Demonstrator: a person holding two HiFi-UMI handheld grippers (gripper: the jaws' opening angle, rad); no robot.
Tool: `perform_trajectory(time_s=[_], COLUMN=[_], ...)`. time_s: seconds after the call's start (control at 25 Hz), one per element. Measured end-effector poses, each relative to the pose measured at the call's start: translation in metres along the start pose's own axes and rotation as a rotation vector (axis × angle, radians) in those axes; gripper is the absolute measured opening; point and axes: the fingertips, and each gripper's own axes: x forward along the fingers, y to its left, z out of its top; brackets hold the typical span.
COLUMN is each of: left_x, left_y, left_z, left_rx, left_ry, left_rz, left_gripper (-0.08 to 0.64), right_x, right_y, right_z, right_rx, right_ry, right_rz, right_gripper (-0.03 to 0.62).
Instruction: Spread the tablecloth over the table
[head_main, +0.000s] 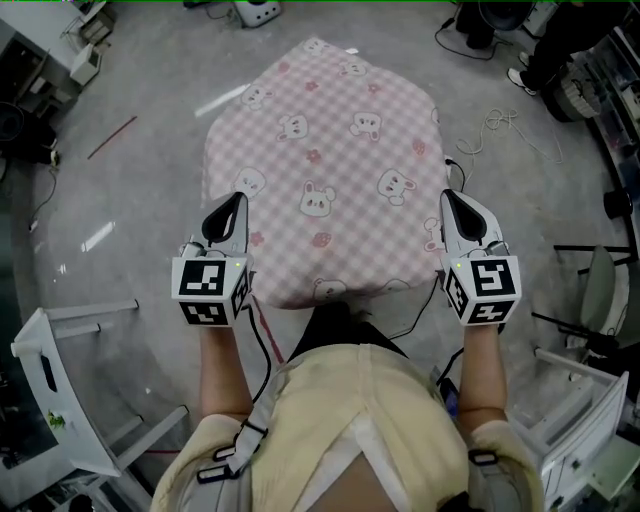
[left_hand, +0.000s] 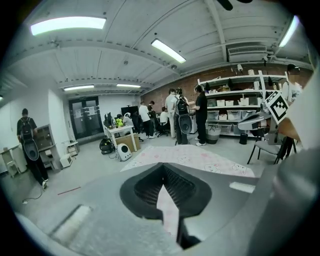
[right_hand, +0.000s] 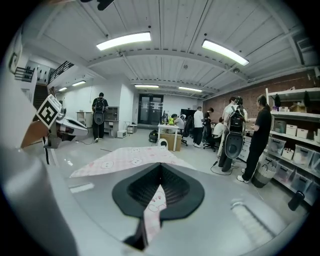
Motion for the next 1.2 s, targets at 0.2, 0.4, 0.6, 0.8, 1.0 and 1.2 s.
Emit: perform_trajectory(time_s=[0.2,0.4,0.6,0.8,1.0,1.2], left_x=[-0.027,-0.048,-0.061,-0.068,-0.069,-0.074], left_y=[0.002,-0.002,-0.009,-0.015,-0.025,-0.027], left_z=[-0.015,-0.029,-0.032,-0.033,-0.031,-0.027], left_rx=[0.009,-0.025,-0.031,-0.024,-0.023,-0.038], left_ry=[0.033,0.041,0.041,0.033,0.023,-0.010], left_rz=[0.060,0.088,0.093,0.091,0.076,0.083], left_gripper=[0.006,0.006,0.006,0.006,0.006,0.006], right_x=[-0.015,-0.028,-0.036,-0.042,-0.042,-0.038], right_y=[0.004,0.012,0.019,0.027,0.032,0.037], right_z=[-0.001,-0.010,-0.014,-0.015,-0.014,-0.005], right_rx=[0.002,0.005,0.015,0.014,0.018,0.072], right_ry=[0.000,0.004,0.004,-0.006,-0.007,-0.038], right_rz=[0.020,0.049,0.065,0.073,0.078,0.088], right_gripper=[0.003,0.003,0.003,0.003,0.003,0.003])
